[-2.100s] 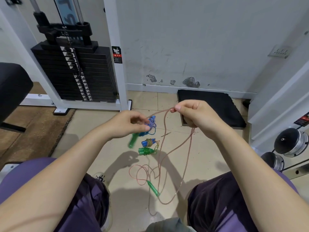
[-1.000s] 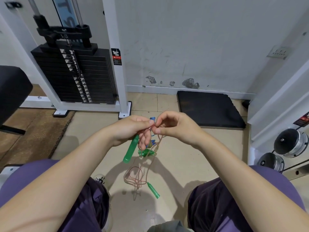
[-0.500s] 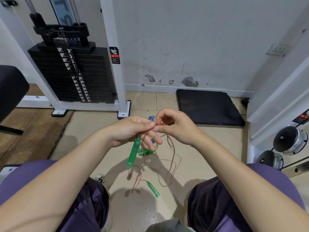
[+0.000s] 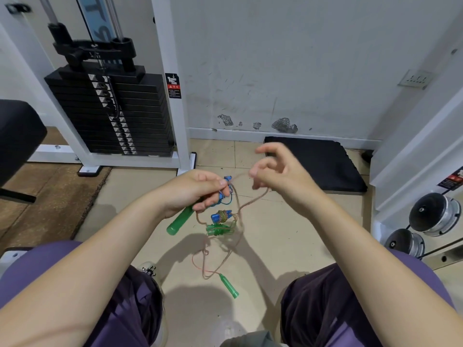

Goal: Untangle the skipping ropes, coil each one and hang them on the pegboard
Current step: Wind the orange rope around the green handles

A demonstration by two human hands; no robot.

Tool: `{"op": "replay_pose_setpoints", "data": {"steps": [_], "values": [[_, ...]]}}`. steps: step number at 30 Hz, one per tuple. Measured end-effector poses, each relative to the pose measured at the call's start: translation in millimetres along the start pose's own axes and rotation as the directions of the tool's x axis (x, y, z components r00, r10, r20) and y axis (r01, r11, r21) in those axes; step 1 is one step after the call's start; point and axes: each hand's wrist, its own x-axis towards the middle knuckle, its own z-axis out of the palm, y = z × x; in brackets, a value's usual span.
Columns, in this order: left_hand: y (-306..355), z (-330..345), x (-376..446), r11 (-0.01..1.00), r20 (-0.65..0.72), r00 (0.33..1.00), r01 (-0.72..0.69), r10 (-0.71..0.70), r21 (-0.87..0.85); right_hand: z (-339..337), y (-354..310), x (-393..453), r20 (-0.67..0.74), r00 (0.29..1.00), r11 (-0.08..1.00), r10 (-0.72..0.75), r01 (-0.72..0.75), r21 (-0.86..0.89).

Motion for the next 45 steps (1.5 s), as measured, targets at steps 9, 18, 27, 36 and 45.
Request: {"op": "replay_pose_setpoints", "data": {"steps": [9,18,27,36,45], "values": [[10,-14,-6,0.974,0.007,0.996,0.081,-0.084,0.21,2,-2,4,0.001,1.0,0.762,0.01,-0.007,-0.647],[2,-3,-4,0.987,0.086,0.992,0.084,-0.096,0.139,20,5,-2,0.155,0.965,0.965,0.213,-0.183,-0.19],[4,-4,-4,0.995,0.109,0.993,0.032,-0.043,0.098,28,7,0,0.023,0.999,0.917,-0.048,0.053,-0.395],[6,2,-3,0.997,0.104,0.994,-0.048,0.042,0.053,29,12,-1,0.125,0.992,0.94,-0.028,0.069,-0.335],[7,-2,-5,0.997,0.089,0.996,-0.02,0.013,0.077,13,1,4,-0.054,0.99,0.918,-0.132,0.101,-0.384]]}}
